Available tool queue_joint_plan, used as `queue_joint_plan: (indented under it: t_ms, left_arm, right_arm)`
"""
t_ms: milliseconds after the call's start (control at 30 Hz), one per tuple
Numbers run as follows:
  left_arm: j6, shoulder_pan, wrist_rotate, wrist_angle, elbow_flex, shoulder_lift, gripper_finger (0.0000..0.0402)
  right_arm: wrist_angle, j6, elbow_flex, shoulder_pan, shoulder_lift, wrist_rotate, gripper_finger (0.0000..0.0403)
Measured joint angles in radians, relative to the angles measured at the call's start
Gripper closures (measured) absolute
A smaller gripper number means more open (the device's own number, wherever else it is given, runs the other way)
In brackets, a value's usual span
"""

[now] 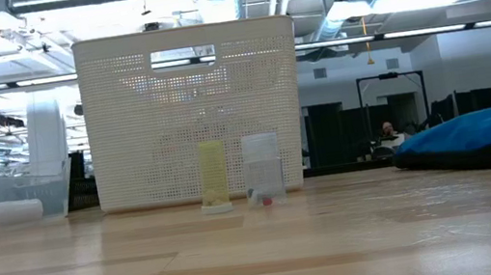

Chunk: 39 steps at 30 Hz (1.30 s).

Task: Pick & Place Medicine items
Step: Put the yellow pill bottle into the black bin

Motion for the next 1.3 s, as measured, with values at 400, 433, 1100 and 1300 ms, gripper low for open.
queue_joint_plan:
  t_ms: [400,433,1100,1300]
  left_arm:
    - [-0.116,-0.743,-0.177,-0.272,0.156,0.306,0.0231]
    - [-0.157,-0.798,-0.193,-0.313,0.179,0.329,0.0231]
    - [-0.463,-1.140,-0.732,-0.438,0.210,0.846,0.0237]
    - [-0.285,-1.032,-0.908,-0.361,0.211,0.925,0.0222]
  right_arm:
    - [-0.059,0.034,0.000,0.037,0.000,-0.004,0.0294]
    - [-0.067,0.034,0.000,0.040,0.000,-0.004,0.0294]
    - [-0.130,0.072,-0.001,0.057,-0.073,-0.004,0.0294]
    - [-0.127,0.071,-0.001,0.045,-0.129,-0.003,0.0294]
